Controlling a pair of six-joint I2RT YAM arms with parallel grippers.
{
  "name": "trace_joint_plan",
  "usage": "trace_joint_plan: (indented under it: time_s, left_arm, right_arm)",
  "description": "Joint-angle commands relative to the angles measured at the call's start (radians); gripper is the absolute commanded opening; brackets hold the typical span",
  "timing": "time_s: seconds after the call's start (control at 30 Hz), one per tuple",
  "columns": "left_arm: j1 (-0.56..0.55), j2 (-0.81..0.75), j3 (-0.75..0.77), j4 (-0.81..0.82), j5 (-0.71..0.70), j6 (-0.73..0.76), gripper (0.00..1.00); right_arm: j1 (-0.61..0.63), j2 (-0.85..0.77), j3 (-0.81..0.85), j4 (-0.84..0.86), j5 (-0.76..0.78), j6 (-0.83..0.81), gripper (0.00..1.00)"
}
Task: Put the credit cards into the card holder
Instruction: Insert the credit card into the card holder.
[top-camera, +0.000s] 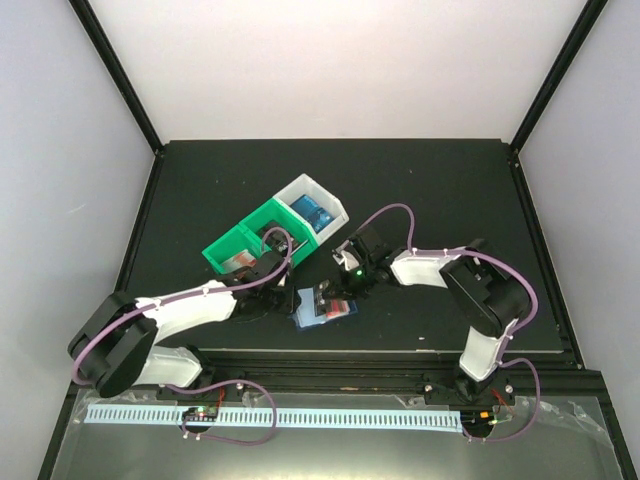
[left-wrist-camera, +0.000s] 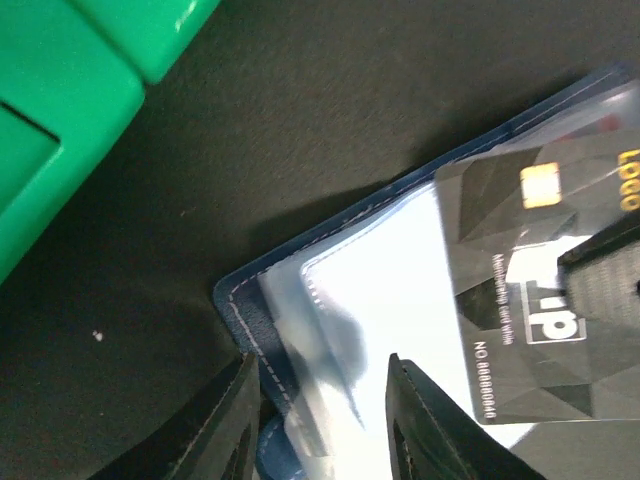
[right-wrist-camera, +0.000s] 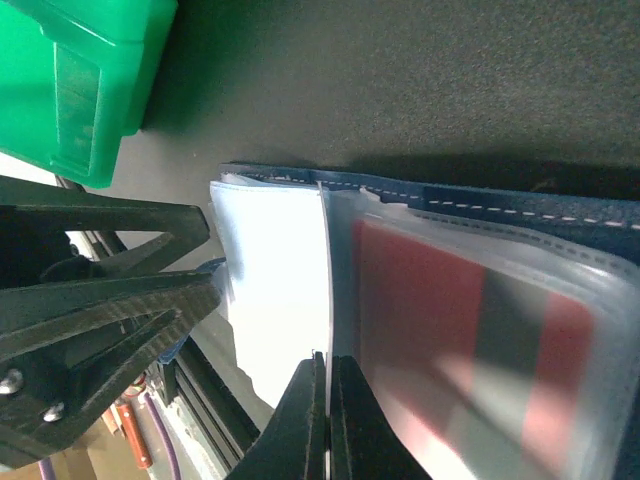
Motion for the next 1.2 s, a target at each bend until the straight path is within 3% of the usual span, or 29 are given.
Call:
trace_joint_plan:
  time_s: [0.0,0.13,0.27,0.8,1.17]
  left_arm:
    - [-0.006,0.03,-0.011,0.013,0.01,-0.023,0.32]
    - [-0.016,0.055,-0.02,0.014,0.012,-0.037,0.17]
    - [-0.024,0.077,-0.031,0.016,0.01,-0.054,0.1]
    - [-0.039,0.085,-0.038,0.019,-0.002,-0.067,0.08]
    - [-0.038,0.073,-0.038,0.017,-0.011,-0.073,0.08]
  right_arm:
    - [0.01,0.028,0.021,-0.015,0.019,-0.011,0.01]
    - [0.017,0.054,0.012,-0.014,0.015,-0.012,0.01]
    - [0.029,0.069,0.012,-0.011,-0.002,-0.013,0.01]
    - [0.065,0.124,0.027,0.037,-0.022,0.007,0.01]
    - [0.065,0.042,-0.061,-0.019,0.104,0.084,0.01]
